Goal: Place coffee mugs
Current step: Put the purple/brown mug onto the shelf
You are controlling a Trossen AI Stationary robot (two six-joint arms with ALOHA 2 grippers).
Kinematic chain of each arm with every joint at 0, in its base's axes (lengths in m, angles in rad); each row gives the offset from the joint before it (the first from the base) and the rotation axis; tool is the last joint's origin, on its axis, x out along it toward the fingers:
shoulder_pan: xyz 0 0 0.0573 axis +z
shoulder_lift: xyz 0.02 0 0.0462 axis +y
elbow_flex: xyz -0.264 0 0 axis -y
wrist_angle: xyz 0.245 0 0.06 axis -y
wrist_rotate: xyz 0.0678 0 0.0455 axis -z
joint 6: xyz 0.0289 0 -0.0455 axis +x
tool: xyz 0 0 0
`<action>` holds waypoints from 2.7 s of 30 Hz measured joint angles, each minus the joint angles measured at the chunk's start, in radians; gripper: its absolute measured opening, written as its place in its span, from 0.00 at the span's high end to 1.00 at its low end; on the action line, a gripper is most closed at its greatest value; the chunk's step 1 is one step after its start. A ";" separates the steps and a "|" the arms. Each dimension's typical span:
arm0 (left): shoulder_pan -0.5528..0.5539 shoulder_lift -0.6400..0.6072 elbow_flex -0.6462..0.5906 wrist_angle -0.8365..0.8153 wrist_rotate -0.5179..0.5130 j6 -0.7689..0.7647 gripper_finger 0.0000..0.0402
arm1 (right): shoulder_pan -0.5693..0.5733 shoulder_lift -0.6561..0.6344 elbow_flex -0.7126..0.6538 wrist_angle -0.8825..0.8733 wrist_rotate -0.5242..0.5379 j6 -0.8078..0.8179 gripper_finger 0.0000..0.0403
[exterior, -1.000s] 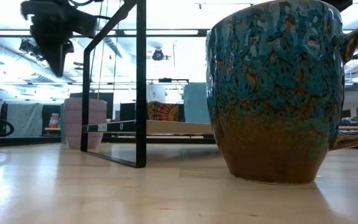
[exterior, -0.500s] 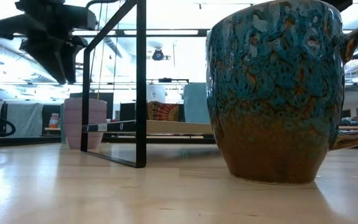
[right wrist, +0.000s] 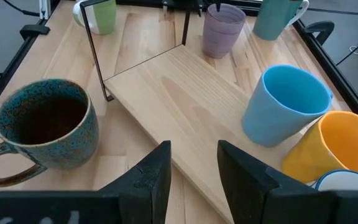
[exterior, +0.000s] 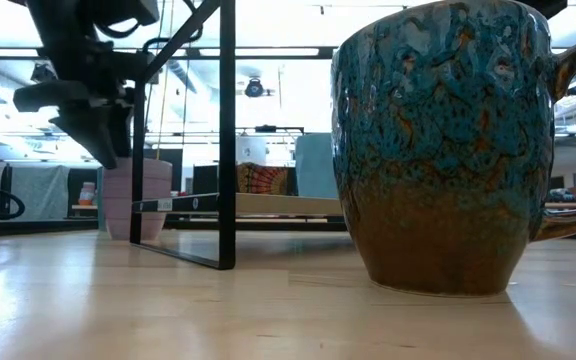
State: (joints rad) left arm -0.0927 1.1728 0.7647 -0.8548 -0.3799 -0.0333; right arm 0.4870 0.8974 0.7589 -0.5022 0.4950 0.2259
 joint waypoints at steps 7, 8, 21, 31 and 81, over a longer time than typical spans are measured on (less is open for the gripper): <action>0.040 0.000 -0.020 0.026 0.066 0.042 0.68 | 0.000 0.000 0.000 0.000 -0.020 0.010 0.66; 0.042 0.000 -0.020 0.027 0.065 0.053 0.71 | 0.000 0.000 0.000 0.000 -0.020 0.010 0.66; 0.041 -0.008 0.010 0.013 0.080 0.108 0.95 | 0.000 0.000 0.000 0.000 -0.020 0.018 0.66; 0.130 0.016 0.244 -0.071 0.163 0.135 0.95 | 0.000 0.000 0.004 0.005 -0.018 0.013 0.66; 0.141 0.618 0.782 -0.120 0.392 0.465 0.95 | -0.002 0.000 0.005 -0.005 -0.018 0.007 0.66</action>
State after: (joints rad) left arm 0.0482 1.7912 1.5463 -0.9745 0.0120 0.4316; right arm 0.4847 0.8974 0.7643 -0.5072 0.4774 0.2333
